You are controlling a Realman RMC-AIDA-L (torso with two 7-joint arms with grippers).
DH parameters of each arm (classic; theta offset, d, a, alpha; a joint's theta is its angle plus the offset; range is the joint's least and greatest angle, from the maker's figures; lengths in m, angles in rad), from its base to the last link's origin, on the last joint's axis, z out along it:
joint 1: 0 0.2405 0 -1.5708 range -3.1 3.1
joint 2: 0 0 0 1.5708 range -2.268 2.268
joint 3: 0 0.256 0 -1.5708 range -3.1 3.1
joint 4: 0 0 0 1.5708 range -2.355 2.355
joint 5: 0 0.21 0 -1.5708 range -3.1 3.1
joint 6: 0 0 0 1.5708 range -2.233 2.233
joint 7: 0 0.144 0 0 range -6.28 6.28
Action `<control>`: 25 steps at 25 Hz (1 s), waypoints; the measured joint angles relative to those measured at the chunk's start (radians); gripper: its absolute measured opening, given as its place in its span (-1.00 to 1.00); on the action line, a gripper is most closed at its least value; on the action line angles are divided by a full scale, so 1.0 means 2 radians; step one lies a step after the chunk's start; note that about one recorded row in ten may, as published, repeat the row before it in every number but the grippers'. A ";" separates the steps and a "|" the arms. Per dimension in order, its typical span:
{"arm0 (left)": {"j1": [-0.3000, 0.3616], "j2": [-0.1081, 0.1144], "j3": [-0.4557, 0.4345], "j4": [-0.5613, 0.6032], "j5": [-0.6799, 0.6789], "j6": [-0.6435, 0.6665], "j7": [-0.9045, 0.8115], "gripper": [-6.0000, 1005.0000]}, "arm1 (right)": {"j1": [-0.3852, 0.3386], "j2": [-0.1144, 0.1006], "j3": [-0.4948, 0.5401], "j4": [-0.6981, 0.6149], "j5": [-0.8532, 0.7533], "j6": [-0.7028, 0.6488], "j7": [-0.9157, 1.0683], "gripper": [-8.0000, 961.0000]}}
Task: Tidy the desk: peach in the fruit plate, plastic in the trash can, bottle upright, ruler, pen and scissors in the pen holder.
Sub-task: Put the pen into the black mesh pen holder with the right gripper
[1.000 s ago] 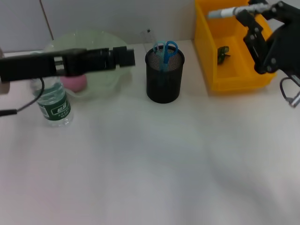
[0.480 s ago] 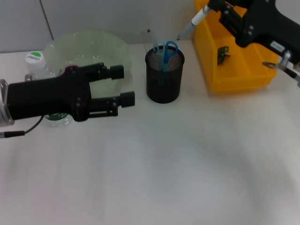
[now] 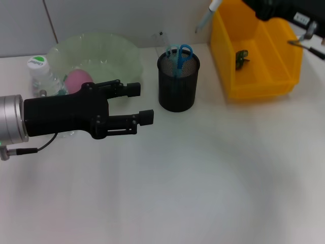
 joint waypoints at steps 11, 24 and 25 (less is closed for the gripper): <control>0.013 0.000 0.006 -0.024 0.000 -0.013 0.069 0.58 | 0.021 -0.009 -0.069 -0.107 -0.113 0.090 0.215 -0.49; 0.031 0.001 0.026 -0.030 0.006 -0.018 0.109 0.58 | 0.035 -0.002 -0.076 -0.028 -0.098 0.142 0.166 -0.45; 0.032 0.001 0.026 -0.030 0.006 -0.018 0.110 0.58 | 0.037 -0.001 -0.078 -0.017 -0.088 0.147 0.154 -0.44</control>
